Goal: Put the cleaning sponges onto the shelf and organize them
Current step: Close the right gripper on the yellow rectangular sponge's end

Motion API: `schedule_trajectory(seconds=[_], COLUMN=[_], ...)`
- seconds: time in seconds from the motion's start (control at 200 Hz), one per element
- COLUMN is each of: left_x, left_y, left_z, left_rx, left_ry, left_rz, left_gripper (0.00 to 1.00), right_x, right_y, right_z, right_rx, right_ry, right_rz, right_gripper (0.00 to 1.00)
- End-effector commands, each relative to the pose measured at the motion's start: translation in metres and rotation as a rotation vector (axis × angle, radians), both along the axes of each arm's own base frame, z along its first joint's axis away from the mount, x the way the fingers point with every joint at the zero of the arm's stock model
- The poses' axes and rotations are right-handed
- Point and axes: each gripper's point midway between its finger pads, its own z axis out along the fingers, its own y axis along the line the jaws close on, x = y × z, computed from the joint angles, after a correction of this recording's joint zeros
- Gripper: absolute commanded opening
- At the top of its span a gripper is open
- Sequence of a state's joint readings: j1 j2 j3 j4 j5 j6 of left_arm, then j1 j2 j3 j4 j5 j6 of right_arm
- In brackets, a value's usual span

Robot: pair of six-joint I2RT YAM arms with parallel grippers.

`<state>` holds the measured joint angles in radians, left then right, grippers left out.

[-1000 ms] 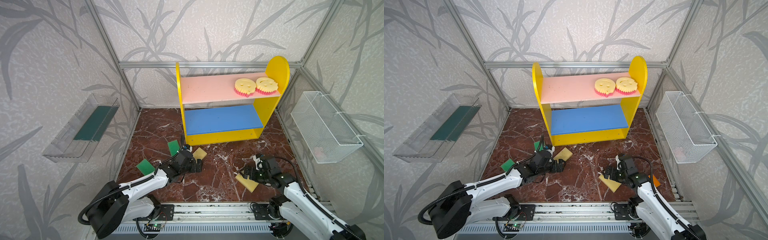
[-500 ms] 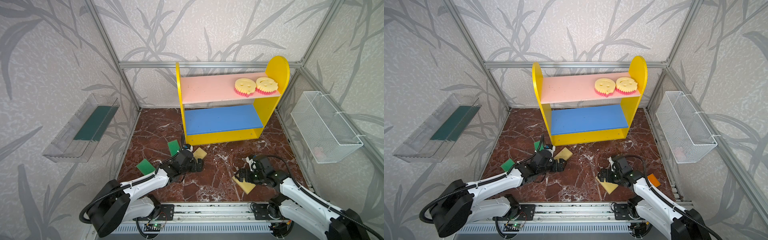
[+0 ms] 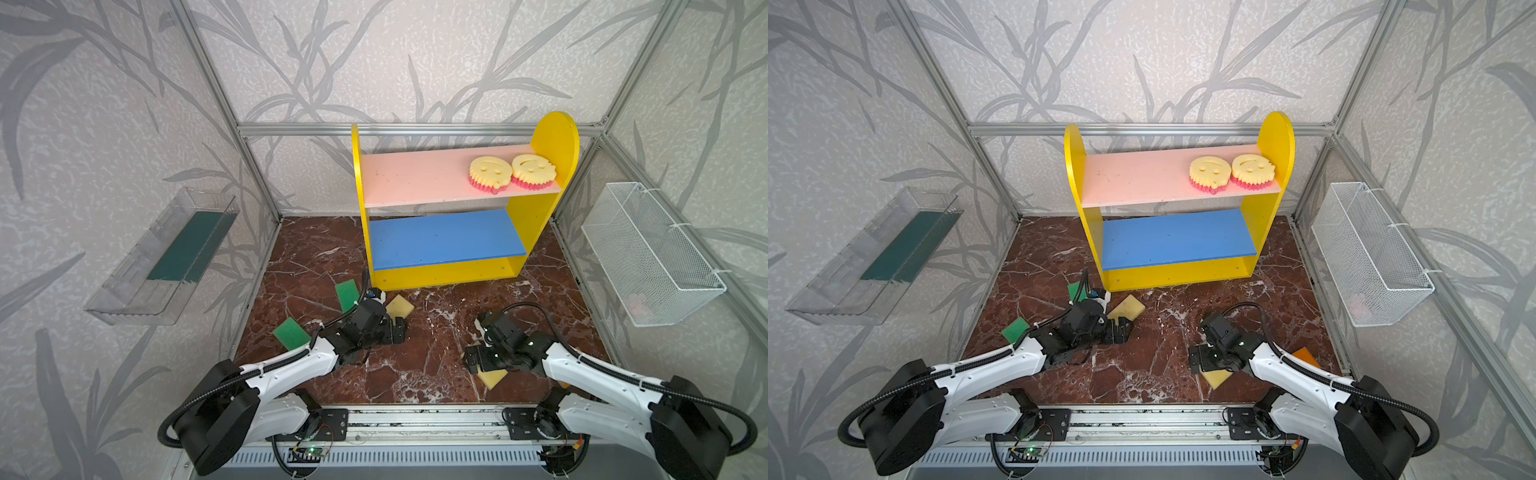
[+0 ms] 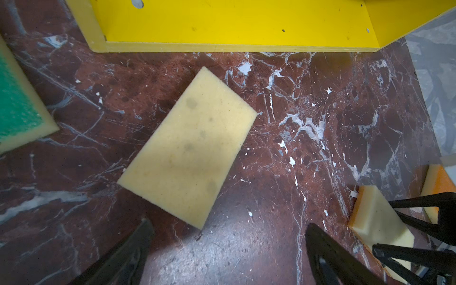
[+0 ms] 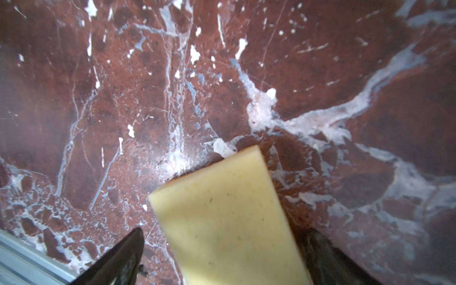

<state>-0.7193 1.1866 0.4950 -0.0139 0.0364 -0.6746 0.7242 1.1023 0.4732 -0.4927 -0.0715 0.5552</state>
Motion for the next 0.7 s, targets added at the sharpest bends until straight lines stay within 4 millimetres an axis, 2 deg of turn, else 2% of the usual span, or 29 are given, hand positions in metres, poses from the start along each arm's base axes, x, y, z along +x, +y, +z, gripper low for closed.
schedule_trajectory(seconds=[0.0, 0.08, 0.255, 0.355, 0.695], left_x=[0.002, 0.003, 0.001, 0.001, 0.001], left_y=[-0.002, -0.002, 0.0, 0.001, 0.005], left_z=[0.01, 0.011, 0.011, 0.012, 0.016], left_rx=[-0.021, -0.021, -0.026, -0.029, -0.029], left_ry=[-0.021, -0.025, -0.029, -0.034, -0.047], left_rz=[0.006, 0.009, 0.013, 0.015, 0.023], left_gripper=[0.99, 0.99, 0.99, 0.99, 0.99], right_x=[-0.004, -0.003, 0.004, 0.01, 0.043], right_y=[-0.007, -0.006, -0.004, 0.0, 0.023], right_z=[-0.002, -0.003, -0.005, -0.006, -0.002], right_rx=[-0.107, -0.143, -0.176, -0.188, -0.242], right_ry=[0.009, 0.016, 0.024, 0.024, 0.016], right_rz=[0.031, 0.039, 0.025, 0.027, 0.038], right_gripper=[0.99, 0.98, 0.8, 0.75, 0.71])
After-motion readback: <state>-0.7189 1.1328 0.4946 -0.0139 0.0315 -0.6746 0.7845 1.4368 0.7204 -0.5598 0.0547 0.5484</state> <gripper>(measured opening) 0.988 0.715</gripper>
